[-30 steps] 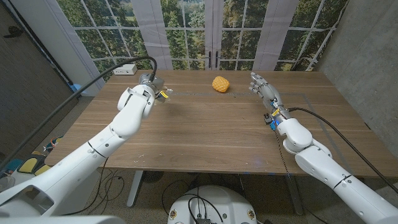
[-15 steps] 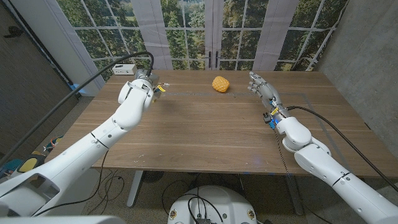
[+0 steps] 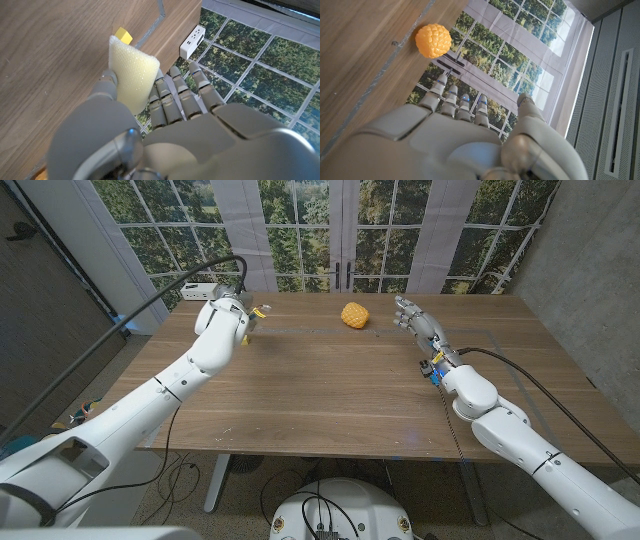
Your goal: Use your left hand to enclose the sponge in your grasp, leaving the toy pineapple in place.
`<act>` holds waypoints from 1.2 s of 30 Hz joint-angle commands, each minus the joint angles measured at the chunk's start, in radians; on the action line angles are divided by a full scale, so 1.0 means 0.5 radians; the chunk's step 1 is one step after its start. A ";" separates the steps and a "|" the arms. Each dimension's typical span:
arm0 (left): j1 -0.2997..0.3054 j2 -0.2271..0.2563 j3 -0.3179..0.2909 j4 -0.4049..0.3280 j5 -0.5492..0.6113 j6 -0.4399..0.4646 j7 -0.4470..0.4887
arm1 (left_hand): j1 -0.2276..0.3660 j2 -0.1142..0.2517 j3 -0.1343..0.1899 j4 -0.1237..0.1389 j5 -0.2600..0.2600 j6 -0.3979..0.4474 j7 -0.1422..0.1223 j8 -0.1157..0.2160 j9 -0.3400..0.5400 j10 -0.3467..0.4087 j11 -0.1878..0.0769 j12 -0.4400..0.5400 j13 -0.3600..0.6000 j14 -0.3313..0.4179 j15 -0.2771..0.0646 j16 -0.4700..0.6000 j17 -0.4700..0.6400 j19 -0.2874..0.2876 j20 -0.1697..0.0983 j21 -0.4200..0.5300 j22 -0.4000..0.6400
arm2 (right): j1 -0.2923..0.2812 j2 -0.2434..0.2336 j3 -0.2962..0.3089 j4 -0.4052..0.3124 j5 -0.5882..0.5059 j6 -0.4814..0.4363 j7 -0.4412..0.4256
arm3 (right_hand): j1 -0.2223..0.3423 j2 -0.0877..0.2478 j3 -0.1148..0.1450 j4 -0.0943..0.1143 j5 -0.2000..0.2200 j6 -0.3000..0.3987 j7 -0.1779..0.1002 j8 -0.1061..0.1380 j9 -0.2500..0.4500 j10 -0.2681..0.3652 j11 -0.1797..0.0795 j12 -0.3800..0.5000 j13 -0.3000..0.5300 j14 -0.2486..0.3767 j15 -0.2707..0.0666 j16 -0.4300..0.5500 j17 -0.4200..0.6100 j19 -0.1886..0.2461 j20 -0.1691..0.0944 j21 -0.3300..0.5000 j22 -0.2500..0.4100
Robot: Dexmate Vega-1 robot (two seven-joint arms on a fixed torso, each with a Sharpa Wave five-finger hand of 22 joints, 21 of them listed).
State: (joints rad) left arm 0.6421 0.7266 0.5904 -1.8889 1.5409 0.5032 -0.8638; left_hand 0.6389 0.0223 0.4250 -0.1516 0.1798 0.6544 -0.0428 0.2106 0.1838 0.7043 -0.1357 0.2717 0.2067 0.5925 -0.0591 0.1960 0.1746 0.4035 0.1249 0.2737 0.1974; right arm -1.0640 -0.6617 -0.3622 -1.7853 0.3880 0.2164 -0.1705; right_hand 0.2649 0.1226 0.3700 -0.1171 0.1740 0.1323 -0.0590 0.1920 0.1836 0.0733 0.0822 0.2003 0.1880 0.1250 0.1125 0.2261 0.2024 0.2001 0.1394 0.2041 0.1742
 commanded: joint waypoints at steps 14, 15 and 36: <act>-0.278 -0.028 0.208 0.358 0.044 0.057 -0.086 | -0.011 -0.016 0.008 0.009 -0.007 0.027 -0.010 -0.003 0.010 0.021 0.000 -0.009 0.011 0.015 -0.184 -0.005 0.005 0.001 -0.005 -0.005 0.006 | 0.076 -0.001 -0.047 0.004 -0.036 -0.026 0.031 | 0.018 0.001 0.009 -0.007 0.010 0.014 0.000 0.000 0.004 0.019 0.005 0.005 0.011 0.025 0.003 -0.001 0.007 0.020 0.008 0.000 0.008; -0.288 -0.034 0.216 0.377 0.044 0.063 -0.082 | -0.011 -0.016 0.008 0.009 -0.007 0.028 -0.010 -0.003 0.010 0.021 -0.002 -0.009 0.011 0.014 -0.185 -0.005 0.005 0.001 -0.006 -0.005 0.006 | 0.080 -0.001 -0.049 0.006 -0.035 -0.024 0.035 | 0.018 0.001 0.009 -0.007 0.010 0.014 0.000 0.000 0.004 0.020 0.004 0.005 0.011 0.026 0.003 -0.001 0.007 0.019 0.008 0.000 0.008; -0.421 -0.085 0.405 0.628 -0.048 0.137 0.022 | -0.002 -0.014 0.015 0.006 -0.006 0.059 -0.005 0.001 0.010 0.039 0.000 -0.013 0.012 0.032 -0.195 -0.003 0.003 0.008 -0.008 -0.005 0.006 | 0.106 -0.022 -0.057 0.006 -0.024 -0.058 0.064 | 0.017 0.001 0.005 -0.007 0.009 0.013 0.000 -0.001 0.004 0.023 0.007 0.004 0.011 0.027 0.002 -0.002 0.008 0.022 0.009 0.000 0.008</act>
State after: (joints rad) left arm 0.4634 0.6947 0.7457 -1.6285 1.5397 0.5518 -0.8850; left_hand 0.6336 0.0170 0.4250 -0.1516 0.1798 0.6744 -0.0447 0.2106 0.1838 0.7150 -0.1358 0.2682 0.2118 0.5979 -0.0534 0.1964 0.1746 0.4035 0.1249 0.2737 0.1974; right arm -1.0160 -0.6656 -0.3894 -1.7826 0.3727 0.1922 -0.1452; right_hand 0.2649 0.1226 0.3700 -0.1171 0.1740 0.1322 -0.0590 0.1920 0.1836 0.0769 0.0858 0.2003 0.1881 0.1324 0.1126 0.2261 0.2021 0.2055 0.1449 0.2041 0.1742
